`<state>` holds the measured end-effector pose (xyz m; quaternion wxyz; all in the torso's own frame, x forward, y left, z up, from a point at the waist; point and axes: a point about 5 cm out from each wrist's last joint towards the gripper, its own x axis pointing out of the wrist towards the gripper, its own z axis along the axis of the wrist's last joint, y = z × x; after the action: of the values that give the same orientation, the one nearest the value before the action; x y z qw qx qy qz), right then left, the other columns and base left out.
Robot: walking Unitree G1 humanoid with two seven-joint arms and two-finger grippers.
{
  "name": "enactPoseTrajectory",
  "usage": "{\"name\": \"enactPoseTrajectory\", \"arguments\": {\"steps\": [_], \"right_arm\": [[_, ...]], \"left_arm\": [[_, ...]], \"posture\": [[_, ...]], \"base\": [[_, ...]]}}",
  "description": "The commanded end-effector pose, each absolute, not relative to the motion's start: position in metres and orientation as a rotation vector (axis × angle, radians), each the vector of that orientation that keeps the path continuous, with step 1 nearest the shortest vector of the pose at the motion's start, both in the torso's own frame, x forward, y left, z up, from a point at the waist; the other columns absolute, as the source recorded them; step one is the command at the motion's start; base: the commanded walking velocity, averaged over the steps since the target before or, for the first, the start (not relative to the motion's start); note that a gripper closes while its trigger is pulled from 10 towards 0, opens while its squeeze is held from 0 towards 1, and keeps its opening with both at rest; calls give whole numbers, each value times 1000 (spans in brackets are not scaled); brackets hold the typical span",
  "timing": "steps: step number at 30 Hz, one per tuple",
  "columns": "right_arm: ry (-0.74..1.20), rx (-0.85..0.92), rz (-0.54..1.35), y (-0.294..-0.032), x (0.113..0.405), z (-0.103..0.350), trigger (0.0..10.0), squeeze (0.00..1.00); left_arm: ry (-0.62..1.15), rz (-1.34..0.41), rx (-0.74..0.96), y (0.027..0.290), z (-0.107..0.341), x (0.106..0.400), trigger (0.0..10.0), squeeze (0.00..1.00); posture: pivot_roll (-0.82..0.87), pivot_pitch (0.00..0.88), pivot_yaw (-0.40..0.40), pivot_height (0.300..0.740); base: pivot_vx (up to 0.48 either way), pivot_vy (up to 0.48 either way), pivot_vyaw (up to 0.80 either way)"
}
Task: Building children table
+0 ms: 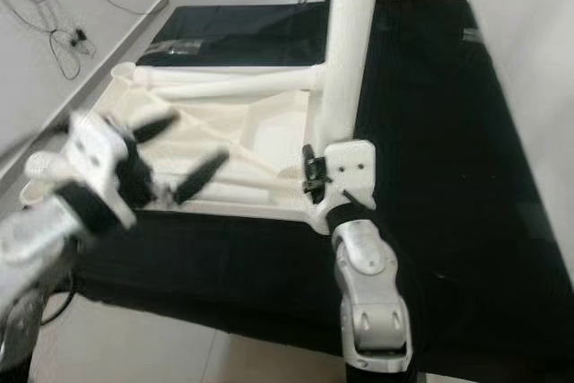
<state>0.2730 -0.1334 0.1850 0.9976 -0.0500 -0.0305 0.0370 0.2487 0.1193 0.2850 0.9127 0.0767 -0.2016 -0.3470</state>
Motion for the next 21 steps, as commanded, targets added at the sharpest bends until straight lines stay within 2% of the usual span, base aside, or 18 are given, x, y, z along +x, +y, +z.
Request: {"name": "enactPoseTrajectory", "arguments": {"steps": [1, 9, 11, 12, 13, 14, 17, 18, 19, 20, 21], "right_arm": [[172, -72, 48, -134, 264, 141, 10000, 0], [135, -51, 75, -125, 261, 144, 10000, 0], [135, -51, 75, -125, 261, 144, 10000, 0], [128, -55, 87, -121, 261, 145, 10000, 0], [123, -59, 97, -118, 261, 146, 10000, 0], [123, -59, 97, -118, 261, 146, 10000, 0], [112, -68, 124, -111, 261, 148, 10000, 0], [112, -68, 124, -111, 261, 148, 10000, 0], [108, -70, 132, -109, 261, 149, 10000, 0], [103, -72, 141, -108, 260, 149, 10000, 0], [103, -72, 141, -108, 260, 149, 10000, 0]], "left_arm": [[-431, -780, 106, 114, 301, 266, 10000, 0], [-454, -964, 2, 89, 323, 288, 10000, 0], [-454, -964, 2, 89, 323, 288, 10000, 0], [-425, -1044, -35, 80, 323, 292, 10000, 1000], [-390, -1130, -78, 71, 323, 294, 10000, 1000], [-390, -1130, -78, 71, 323, 294, 10000, 1000], [-319, -1397, -122, 49, 331, 291, 10000, 1000], [-319, -1397, -122, 49, 331, 291, 10000, 1000], [-310, -1426, -110, 45, 332, 292, 10000, 686], [-305, -1440, -96, 43, 333, 295, 10000, 0], [-305, -1440, -96, 43, 333, 295, 10000, 0]], "posture": [[27, 117, 131, 740], [12, 111, 148, 740], [12, 111, 148, 740], [4, 107, 151, 740], [1, 106, 152, 740], [1, 106, 152, 740], [-9, 103, 158, 740], [-9, 103, 158, 740], [-9, 103, 158, 740], [-10, 103, 159, 740], [-10, 103, 159, 740]], "base": [[0, 0, 0], [0, 0, 0], [0, 0, 0], [0, 0, 0], [0, 0, 0], [0, 0, 0], [0, 0, 0], [0, 0, 0], [0, 0, 0], [0, 0, 0], [0, 0, 0]]}}
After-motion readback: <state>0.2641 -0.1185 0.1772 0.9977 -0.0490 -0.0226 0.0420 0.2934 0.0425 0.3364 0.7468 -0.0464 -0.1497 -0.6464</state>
